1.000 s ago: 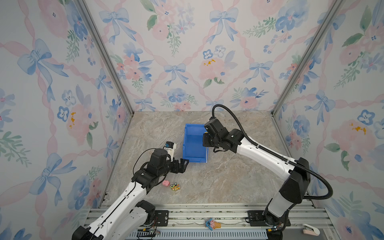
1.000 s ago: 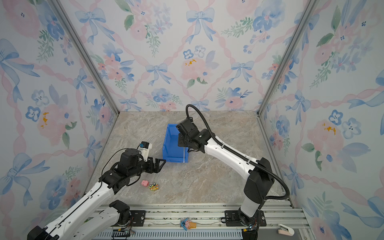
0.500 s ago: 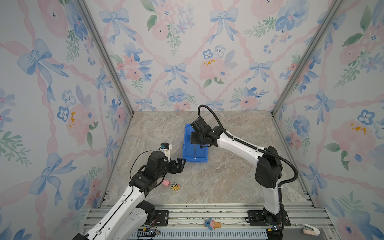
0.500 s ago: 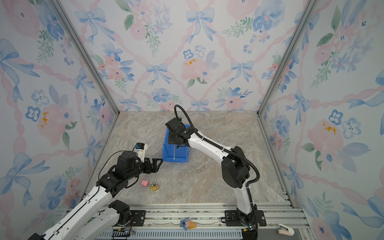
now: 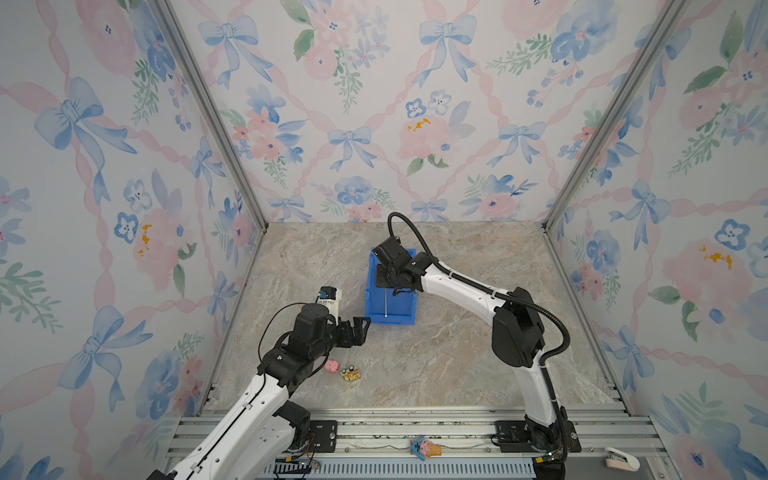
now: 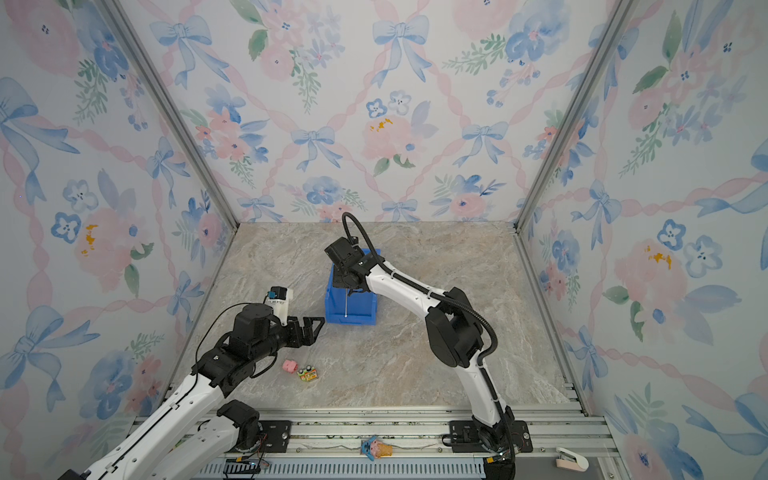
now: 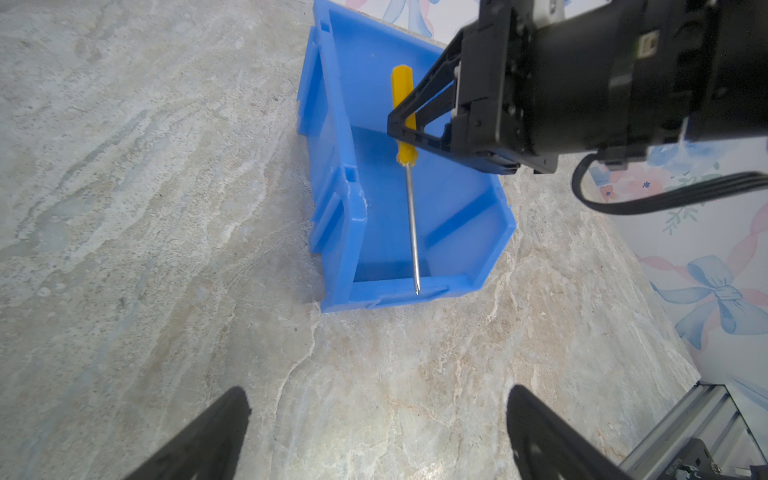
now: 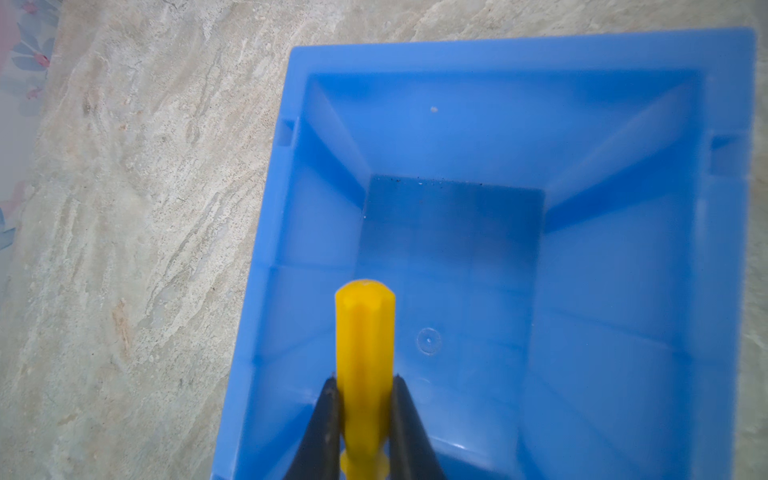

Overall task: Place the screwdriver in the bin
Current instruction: 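Lower the screwdriver into the blue bin and open the right gripper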

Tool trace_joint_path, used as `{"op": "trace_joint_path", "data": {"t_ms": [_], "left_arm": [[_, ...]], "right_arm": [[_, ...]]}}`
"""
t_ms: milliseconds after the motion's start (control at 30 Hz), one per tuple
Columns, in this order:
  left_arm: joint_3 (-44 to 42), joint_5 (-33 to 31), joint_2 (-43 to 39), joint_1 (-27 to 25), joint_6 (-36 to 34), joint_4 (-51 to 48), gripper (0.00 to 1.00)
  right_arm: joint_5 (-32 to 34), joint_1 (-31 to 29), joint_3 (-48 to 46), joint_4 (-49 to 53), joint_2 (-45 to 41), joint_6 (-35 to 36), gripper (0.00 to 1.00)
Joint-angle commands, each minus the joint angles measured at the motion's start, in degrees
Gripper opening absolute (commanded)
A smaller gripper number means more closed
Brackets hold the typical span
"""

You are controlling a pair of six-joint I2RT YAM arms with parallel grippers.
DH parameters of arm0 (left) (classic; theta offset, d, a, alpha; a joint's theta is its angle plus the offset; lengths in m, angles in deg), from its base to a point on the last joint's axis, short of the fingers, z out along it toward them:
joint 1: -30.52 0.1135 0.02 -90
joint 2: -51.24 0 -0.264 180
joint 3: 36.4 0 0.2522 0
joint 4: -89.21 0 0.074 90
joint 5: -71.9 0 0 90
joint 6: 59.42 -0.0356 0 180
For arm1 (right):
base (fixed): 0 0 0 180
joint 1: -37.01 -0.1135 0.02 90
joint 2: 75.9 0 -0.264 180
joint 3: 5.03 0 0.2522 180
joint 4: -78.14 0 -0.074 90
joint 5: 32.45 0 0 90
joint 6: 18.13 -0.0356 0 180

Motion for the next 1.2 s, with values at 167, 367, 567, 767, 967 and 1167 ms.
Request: {"op": "trace_joint_path", "data": {"t_ms": [167,367,567,767,967,1167], "left_arm": [[-0.6,-0.8,0.3,0.8,0.3,0.7,0.98],[-0.7,-0.6,0.5,1.0,0.0,1.1,0.97],[-0.9,-0.2,0.8,1.2,-0.1,1.6,0.98],[-0.4,-0.3,1.8,1.4,-1.1,2.0,0.97],[-0.6,-0.5,1.6,1.5,-1.3,2.5,0.97],[-0.5,-0.3,1.9,1.7,-1.7,2.8,0.97]], "right_arm": [[2.3,1.1,4.7,1.5,4.5,-0.3,0.01],[3.0,1.5,6.7,2.4,7.1,0.0,0.02],[3.2,1.7,8.3,2.8,9.1,0.0,0.05],[2.8,2.0,9.2,3.4,10.6,-0.1,0.09],[2.8,2.1,9.1,3.7,10.6,0.2,0.12],[3.2,2.1,9.1,3.8,10.1,0.5,0.15]]}}
